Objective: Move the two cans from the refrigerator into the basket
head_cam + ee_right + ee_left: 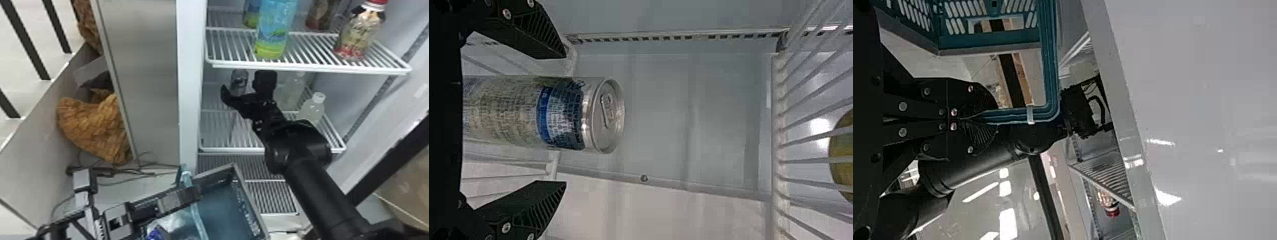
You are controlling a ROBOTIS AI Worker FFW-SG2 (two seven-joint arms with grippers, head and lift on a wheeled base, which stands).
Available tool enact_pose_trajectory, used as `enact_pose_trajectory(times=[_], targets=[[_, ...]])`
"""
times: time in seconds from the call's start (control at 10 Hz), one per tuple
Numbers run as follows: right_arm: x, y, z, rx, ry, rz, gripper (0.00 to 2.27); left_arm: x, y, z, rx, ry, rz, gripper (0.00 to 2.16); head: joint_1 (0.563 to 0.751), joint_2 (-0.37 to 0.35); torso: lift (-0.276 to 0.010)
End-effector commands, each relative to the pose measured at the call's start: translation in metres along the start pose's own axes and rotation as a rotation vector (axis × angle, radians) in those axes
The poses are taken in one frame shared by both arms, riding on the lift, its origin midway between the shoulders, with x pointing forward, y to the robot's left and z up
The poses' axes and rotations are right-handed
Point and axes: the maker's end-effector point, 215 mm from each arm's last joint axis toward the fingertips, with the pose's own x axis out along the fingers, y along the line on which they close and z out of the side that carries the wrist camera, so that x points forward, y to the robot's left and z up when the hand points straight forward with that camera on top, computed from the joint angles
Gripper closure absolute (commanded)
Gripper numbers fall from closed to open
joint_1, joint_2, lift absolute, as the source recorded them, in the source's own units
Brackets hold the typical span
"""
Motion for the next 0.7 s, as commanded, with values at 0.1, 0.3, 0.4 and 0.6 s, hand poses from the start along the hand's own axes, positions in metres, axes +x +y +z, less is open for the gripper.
enact_pose_trajectory(times=[0.1, 0.3, 0.4, 0.6], targets=[[0.001, 0.002, -0.018, 0.020, 0.055, 0.004, 0.14, 0.001, 0.000, 0.002, 0.001, -0.003, -0.003, 1.21, 0.695, -0.111, -0.219], [0.002, 0.004, -0.017, 0.015, 0.056, 0.007, 0.15, 0.002, 0.001, 0.001, -0.001, 0.001, -0.003, 1.21, 0.695, -0.111, -0.219], [0.003, 0.004, -0.014, 0.011, 0.049, 0.008, 0.15, 0.002, 0.000, 0.002, 0.001, 0.001, -0.004, 1.21, 0.695, -0.111, -0.219], [0.004, 0.002, -0.012, 0.007, 0.047, 0.005, 0.19, 0.004, 0.000, 0.001, -0.003, 0.003, -0.008, 1.21, 0.695, -0.110, -0.219]])
